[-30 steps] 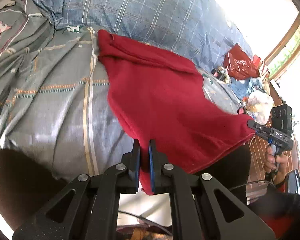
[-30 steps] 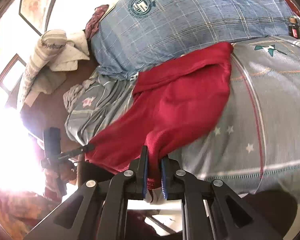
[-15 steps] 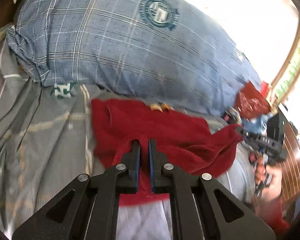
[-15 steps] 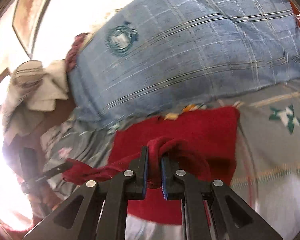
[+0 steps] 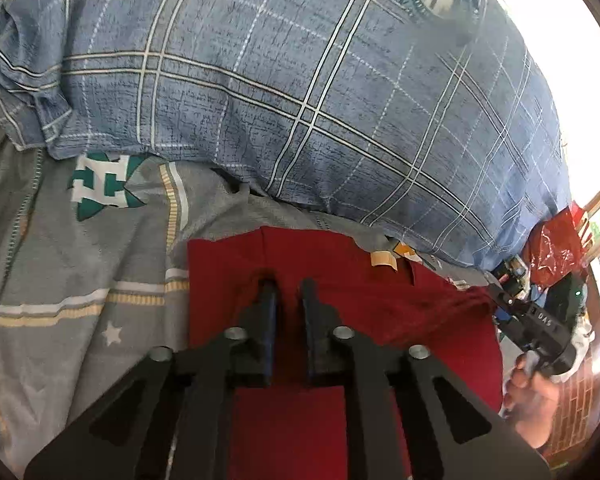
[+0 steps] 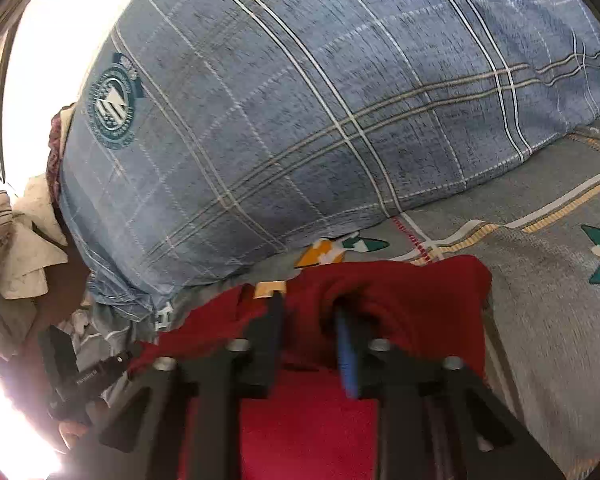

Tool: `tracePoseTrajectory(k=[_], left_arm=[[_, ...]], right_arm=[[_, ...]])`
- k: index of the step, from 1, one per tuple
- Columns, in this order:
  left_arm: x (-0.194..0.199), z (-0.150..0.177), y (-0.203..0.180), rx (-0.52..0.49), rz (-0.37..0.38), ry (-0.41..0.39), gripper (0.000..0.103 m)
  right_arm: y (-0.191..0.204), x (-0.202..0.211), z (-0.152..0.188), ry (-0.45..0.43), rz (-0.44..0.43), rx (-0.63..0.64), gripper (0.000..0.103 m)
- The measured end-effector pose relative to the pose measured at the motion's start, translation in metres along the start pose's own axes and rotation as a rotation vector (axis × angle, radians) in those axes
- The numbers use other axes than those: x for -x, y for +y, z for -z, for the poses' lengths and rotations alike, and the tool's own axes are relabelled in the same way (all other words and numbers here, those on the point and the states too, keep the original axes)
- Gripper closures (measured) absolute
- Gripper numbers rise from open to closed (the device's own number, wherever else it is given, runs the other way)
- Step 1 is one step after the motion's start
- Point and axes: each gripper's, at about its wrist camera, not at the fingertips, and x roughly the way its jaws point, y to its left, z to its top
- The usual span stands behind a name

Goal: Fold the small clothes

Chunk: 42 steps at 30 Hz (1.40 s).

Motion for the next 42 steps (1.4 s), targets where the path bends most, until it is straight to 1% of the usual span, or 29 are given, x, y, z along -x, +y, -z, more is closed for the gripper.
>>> tracePoseTrajectory(k=[1,2,3,4,5,6,7,9,11,12,13,14,16,17,18,19,20,21,24,27,29,32,34,36,38,39,41,42], left_arm=[[0.000,-0.001,0.000,-0.001,0.002,-0.001,0.085],[0.000,-0.002,0.000,-0.003,-0.004,-0.007,0.073],[0.003,-0.004,0.000,-0.012,-0.035,-0.027,0.045],[0.010,-0.004,-0.001,-0.019,-0.068,-0.067,0.034],[0.016,-0.006,0.001,-0.015,-0.076,-0.103,0.027],[0.023,-0.006,0.003,-0.004,-0.070,-0.131,0.027],[0.025,-0.006,0.002,-0.001,-0.063,-0.129,0.027],[0.027,-0.006,0.000,-0.006,-0.057,-0.122,0.027],[0.025,-0.002,-0.004,-0.021,-0.076,-0.119,0.027],[0.019,0.001,-0.006,-0.036,-0.092,-0.102,0.027],[0.011,0.003,-0.008,-0.052,-0.111,-0.075,0.027],[0.003,0.005,-0.009,-0.058,-0.123,-0.051,0.027],[-0.018,0.009,-0.006,-0.062,-0.140,0.014,0.027],[-0.030,0.011,-0.003,-0.064,-0.163,0.056,0.027],[-0.037,0.013,-0.001,-0.064,-0.185,0.080,0.027],[-0.044,0.015,0.003,-0.061,-0.200,0.100,0.027],[-0.048,0.016,0.006,-0.052,-0.197,0.109,0.024],[-0.049,0.016,0.009,-0.041,-0.187,0.102,0.022],[-0.043,0.012,0.007,-0.049,-0.209,0.094,0.022],[-0.022,0.010,0.005,-0.053,-0.232,0.047,0.022],[-0.004,0.013,0.003,-0.067,-0.210,0.028,0.022],[0.024,0.026,-0.005,-0.100,-0.189,0.020,0.022],[0.039,0.038,-0.011,-0.120,-0.181,0.043,0.022],[0.050,0.050,-0.018,-0.131,-0.156,0.060,0.022],[0.063,0.066,-0.018,-0.120,-0.130,0.061,0.022],[0.065,0.073,-0.016,-0.114,-0.122,0.069,0.022],[0.066,0.089,-0.015,-0.106,-0.112,0.087,0.022],[0.066,0.097,-0.014,-0.110,-0.113,0.102,0.022]], right_arm=[[-0.004,-0.002,-0.001,-0.015,0.018,0.013,0.056],[-0.006,-0.002,-0.003,-0.026,0.031,0.014,0.054],[-0.007,0.000,-0.006,-0.035,0.044,0.011,0.045],[-0.010,0.004,-0.010,-0.055,0.059,0.005,0.040],[-0.012,0.014,-0.013,-0.091,0.066,-0.002,0.040],[-0.013,0.022,-0.015,-0.116,0.061,-0.006,0.040],[-0.013,0.028,-0.016,-0.130,0.051,-0.007,0.040],[-0.006,0.035,-0.016,-0.120,0.024,0.031,0.040],[0.009,0.032,-0.011,-0.097,0.028,0.111,0.041],[0.018,0.026,-0.008,-0.082,0.038,0.152,0.043],[0.023,0.019,-0.006,-0.070,0.059,0.181,0.043],[0.024,0.008,-0.005,-0.055,0.101,0.190,0.043],[0.019,-0.012,-0.006,-0.026,0.144,0.178,0.042],[0.013,-0.025,-0.007,-0.005,0.161,0.167,0.042],[0.008,-0.035,-0.007,0.011,0.187,0.161,0.042],[0.004,-0.043,-0.006,0.019,0.230,0.164,0.042],[-0.002,-0.051,-0.005,0.025,0.272,0.164,0.042],[-0.007,-0.058,-0.005,0.038,0.284,0.158,0.041],[-0.005,-0.057,-0.006,0.033,0.287,0.167,0.038],[0.003,-0.049,-0.004,0.020,0.309,0.187,0.037],[0.015,-0.040,-0.002,0.023,0.296,0.204,0.036],[0.036,-0.023,0.006,0.016,0.237,0.231,0.034],[0.046,-0.013,0.013,0.027,0.213,0.246,0.033],[0.052,-0.008,0.021,0.044,0.197,0.273,0.032],[0.051,-0.008,0.027,0.051,0.216,0.290,0.030],[0.047,-0.012,0.030,0.056,0.242,0.285,0.028],[0.028,-0.023,0.033,0.097,0.322,0.251,0.028],[0.025,-0.022,0.036,0.077,0.349,0.253,0.028]])
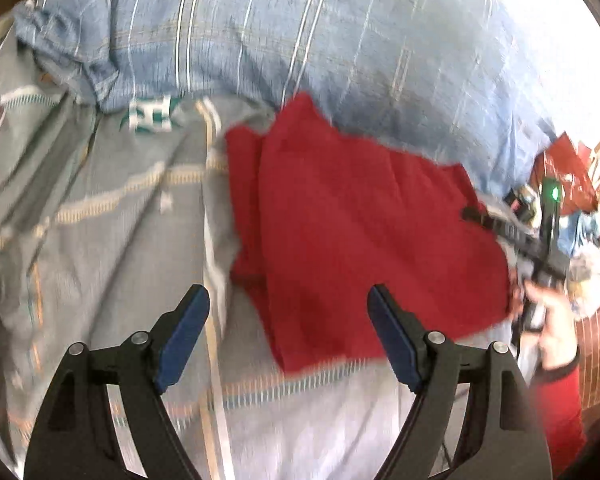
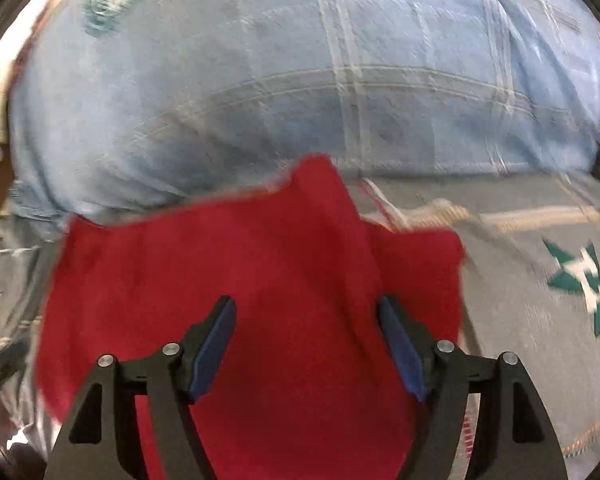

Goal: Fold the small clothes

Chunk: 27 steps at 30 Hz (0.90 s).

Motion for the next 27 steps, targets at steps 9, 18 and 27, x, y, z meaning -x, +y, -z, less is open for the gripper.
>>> tracePoseTrajectory(k=[9,18,27], left_arm=[[-0.032,0.020,0.015,0.000,0.019,0.057,0.030],[-0.028,0.021,0.009,-0.081,0.052,0.058,0.090],[-0.023,0.023,0.011,-0.084,0.034,0.048,0.091]], right_arm=[[0.045,0.044,0.006,-0.036,-0.210,-0.005,0.027],[0.088,0.033,-0.003,-0.078,-0.134,0.076,0.028],[0.063,0.016,0.004,0.067,-0.263,0.168,0.027]])
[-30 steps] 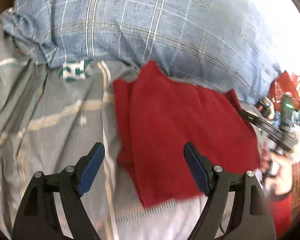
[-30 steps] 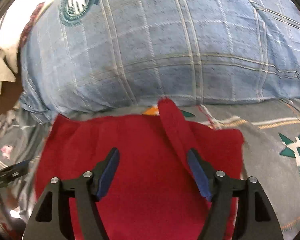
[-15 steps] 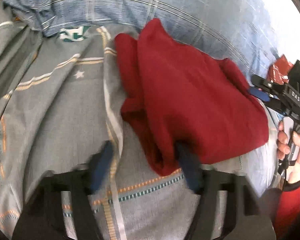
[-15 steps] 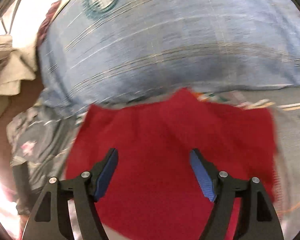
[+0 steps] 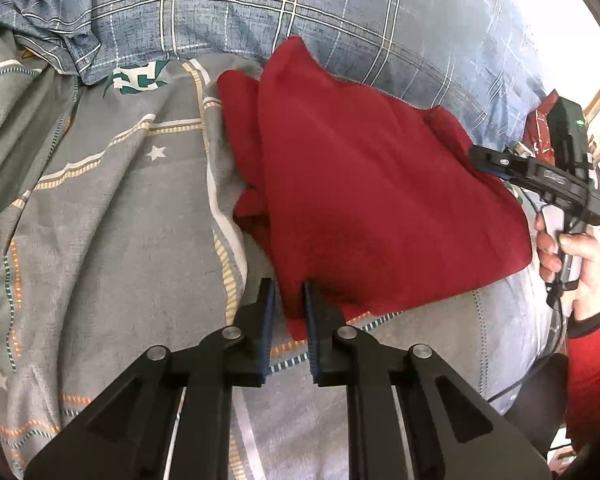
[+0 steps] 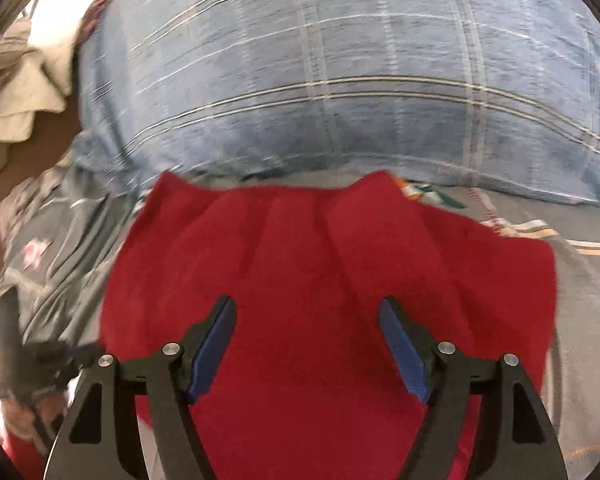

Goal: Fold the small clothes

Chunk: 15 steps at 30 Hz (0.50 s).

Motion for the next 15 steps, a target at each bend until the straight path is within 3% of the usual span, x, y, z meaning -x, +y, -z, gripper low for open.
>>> tracePoseTrajectory(k=[2,4,5,8,10,12,15], left_arm=[[-0.002,0.000,0.000,0.002,0.000,0.003,0.091],[-0.003,-0.001,0.000,0.000,-0.001,0.005,0.091],[-0.002,-0.001,0.000,-0.001,-0.001,0.006,0.091],[-0.003,-0.002,-0.001,-0.003,-0.004,0.007,0.091],[-0.002,-0.002,0.000,-0.002,-0.003,0.006,0.091],[-0.003,-0.003,0.000,0.002,0.000,0.010,0.091],[-0.004,-0.004,-0.002,-0.002,-0.005,0.013,0.091]], right_arm=[[0.001,0.008,0.006,-0.003,-0.157,-0.010,0.027],[0.004,0.010,0.009,-0.001,-0.250,-0.003,0.029],[0.006,0.007,0.010,0.008,-0.219,0.023,0.029],[-0.015,-0.008,0.002,0.008,0.044,0.017,0.037],[-0.048,-0.004,-0.006,-0.048,0.088,-0.113,0.043],[-0.078,0.006,-0.012,-0.134,0.150,-0.232,0.041],[-0.099,-0.005,-0.013,-0.126,0.213,-0.283,0.039]])
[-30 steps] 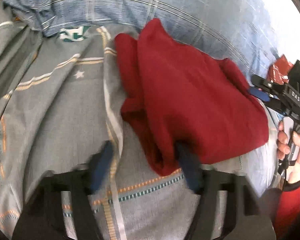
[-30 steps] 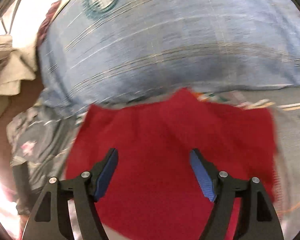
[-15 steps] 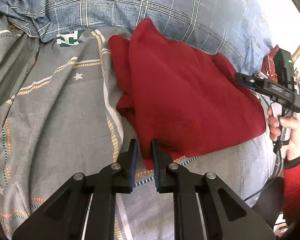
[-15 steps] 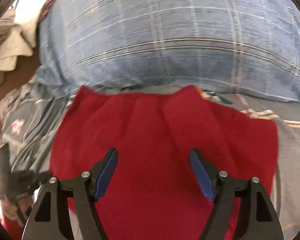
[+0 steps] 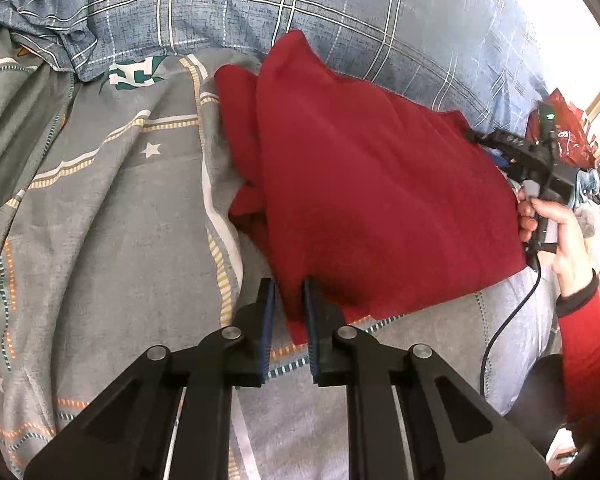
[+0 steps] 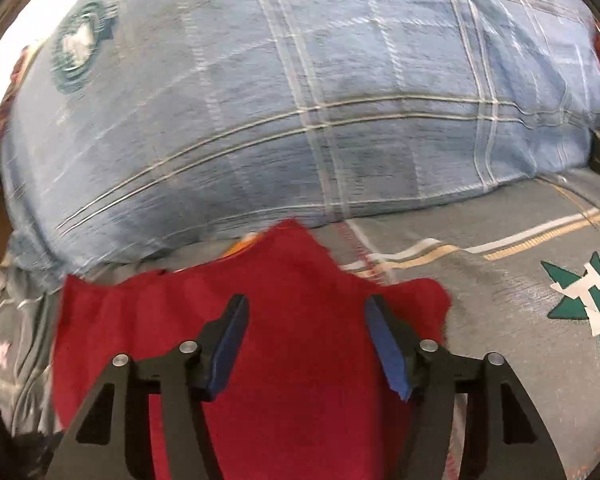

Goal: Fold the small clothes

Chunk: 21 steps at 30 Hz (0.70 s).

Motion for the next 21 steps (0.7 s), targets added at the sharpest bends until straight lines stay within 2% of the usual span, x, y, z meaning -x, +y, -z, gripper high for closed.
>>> tracePoseTrajectory(k=[1,2,4,5,6,8,11,13,15,17,18,19,20,21], left_arm=[[0.000,0.000,-0.001,-0.001,-0.005,0.000,0.090],[0.001,0.000,-0.001,-0.002,-0.007,-0.001,0.090],[0.003,0.000,0.000,0.007,-0.008,-0.006,0.086],[0.005,0.000,0.001,0.011,-0.012,-0.011,0.079],[0.008,0.000,0.001,0.015,-0.019,-0.018,0.072],[0.013,0.000,0.004,0.029,-0.036,-0.038,0.064],[0.019,0.000,0.006,0.024,-0.088,-0.066,0.053],[0.021,0.000,0.010,0.035,-0.099,-0.074,0.051],[0.023,0.001,0.014,0.050,-0.100,-0.073,0.051],[0.024,0.001,0.018,0.060,-0.119,-0.074,0.049],[0.024,0.000,0.019,0.061,-0.133,-0.074,0.048],[0.023,-0.001,0.020,0.061,-0.149,-0.074,0.048],[0.023,-0.002,0.022,0.062,-0.158,-0.073,0.048],[0.022,-0.003,0.023,0.066,-0.161,-0.070,0.048]], right_arm=[[-0.001,-0.011,0.002,0.048,0.003,-0.001,0.038],[0.002,-0.013,0.003,0.052,0.025,0.018,0.039],[0.020,-0.004,0.000,0.034,0.089,0.066,0.039],[0.030,0.003,0.000,0.018,0.077,0.064,0.039],[0.041,0.011,-0.001,-0.002,0.042,0.058,0.036],[0.076,0.021,-0.003,-0.008,-0.057,0.082,0.031],[0.142,0.009,0.000,0.089,-0.252,0.161,0.031],[0.182,-0.007,0.006,0.161,-0.344,0.194,0.032],[0.226,-0.022,0.017,0.198,-0.376,0.256,0.032],[0.261,-0.039,0.026,0.216,-0.349,0.344,0.034],[0.275,-0.047,0.032,0.227,-0.333,0.385,0.040],[0.290,-0.058,0.038,0.242,-0.301,0.441,0.057],[0.297,-0.067,0.042,0.257,-0.258,0.470,0.065],[0.298,-0.072,0.043,0.269,-0.226,0.478,0.067]])
